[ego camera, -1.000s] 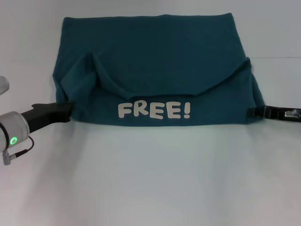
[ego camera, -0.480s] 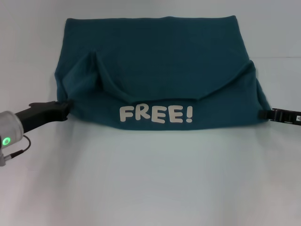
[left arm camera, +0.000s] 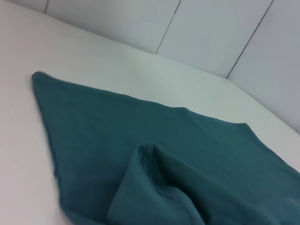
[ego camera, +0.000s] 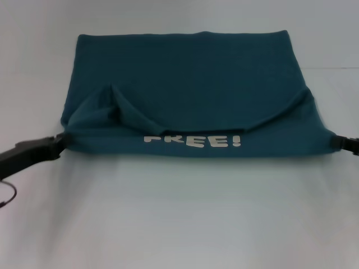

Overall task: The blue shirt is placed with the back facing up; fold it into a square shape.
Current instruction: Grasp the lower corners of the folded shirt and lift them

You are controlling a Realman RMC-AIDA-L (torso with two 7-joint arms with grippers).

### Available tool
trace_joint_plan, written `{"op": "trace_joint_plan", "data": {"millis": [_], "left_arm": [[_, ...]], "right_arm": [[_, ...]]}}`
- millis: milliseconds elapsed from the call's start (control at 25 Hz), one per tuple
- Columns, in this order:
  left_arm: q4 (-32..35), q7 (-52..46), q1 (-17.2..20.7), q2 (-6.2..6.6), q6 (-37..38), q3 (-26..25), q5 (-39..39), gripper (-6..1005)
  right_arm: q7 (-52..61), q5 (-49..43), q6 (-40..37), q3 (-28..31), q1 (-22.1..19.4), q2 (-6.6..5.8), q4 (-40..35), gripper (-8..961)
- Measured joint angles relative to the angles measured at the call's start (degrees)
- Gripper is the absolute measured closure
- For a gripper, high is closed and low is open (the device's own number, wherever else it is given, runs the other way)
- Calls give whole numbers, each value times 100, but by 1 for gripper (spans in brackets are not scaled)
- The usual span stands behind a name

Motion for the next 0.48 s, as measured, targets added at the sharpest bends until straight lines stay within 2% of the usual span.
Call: {"op": "trace_joint_plan", "data": {"millis": [280,480], "left_arm": [[100,-141,304,-3,969,-609,25,974],[183,-235,494,2,1521,-861,39,974]], "right_arm": [[-207,-13,-705,87,-341,-11,-466,915],[-229,-42,-1066,135,-466,-83,-600,915]]}}
